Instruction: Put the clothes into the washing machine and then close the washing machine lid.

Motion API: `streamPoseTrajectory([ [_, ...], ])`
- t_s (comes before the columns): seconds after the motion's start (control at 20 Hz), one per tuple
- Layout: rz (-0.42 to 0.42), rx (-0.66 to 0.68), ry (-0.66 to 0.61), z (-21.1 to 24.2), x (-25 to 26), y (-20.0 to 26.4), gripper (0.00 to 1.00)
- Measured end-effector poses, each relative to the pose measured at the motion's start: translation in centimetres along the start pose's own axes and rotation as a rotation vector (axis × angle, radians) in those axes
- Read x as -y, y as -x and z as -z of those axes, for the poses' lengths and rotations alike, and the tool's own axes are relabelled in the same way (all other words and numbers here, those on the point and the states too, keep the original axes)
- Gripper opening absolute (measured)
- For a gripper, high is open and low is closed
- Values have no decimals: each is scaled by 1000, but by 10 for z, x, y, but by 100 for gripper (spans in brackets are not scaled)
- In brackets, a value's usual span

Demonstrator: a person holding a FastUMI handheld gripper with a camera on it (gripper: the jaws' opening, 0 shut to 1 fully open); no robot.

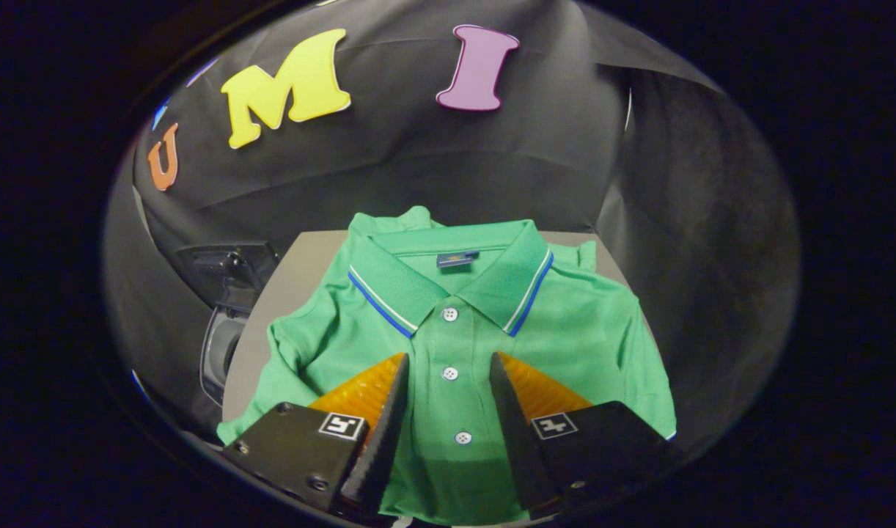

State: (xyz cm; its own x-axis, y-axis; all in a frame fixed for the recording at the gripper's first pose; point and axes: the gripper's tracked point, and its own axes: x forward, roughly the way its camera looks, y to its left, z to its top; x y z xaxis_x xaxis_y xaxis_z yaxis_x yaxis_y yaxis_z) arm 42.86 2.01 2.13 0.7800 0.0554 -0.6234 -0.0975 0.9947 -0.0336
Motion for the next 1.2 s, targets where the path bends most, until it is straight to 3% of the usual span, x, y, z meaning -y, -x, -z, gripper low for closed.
streamPoseTrajectory([
  [0.1,-2,12,-21,-5,6,-2,62],
  [0.25,-15,33,-32,-4,6,-2,19],
  [0.55,-46,112,-41,-9,-5,14,7],
  [0.85,-72,223,-60,-26,-47,60,7],
  [1.2,-168,401,-63,-69,-124,135,7],
])
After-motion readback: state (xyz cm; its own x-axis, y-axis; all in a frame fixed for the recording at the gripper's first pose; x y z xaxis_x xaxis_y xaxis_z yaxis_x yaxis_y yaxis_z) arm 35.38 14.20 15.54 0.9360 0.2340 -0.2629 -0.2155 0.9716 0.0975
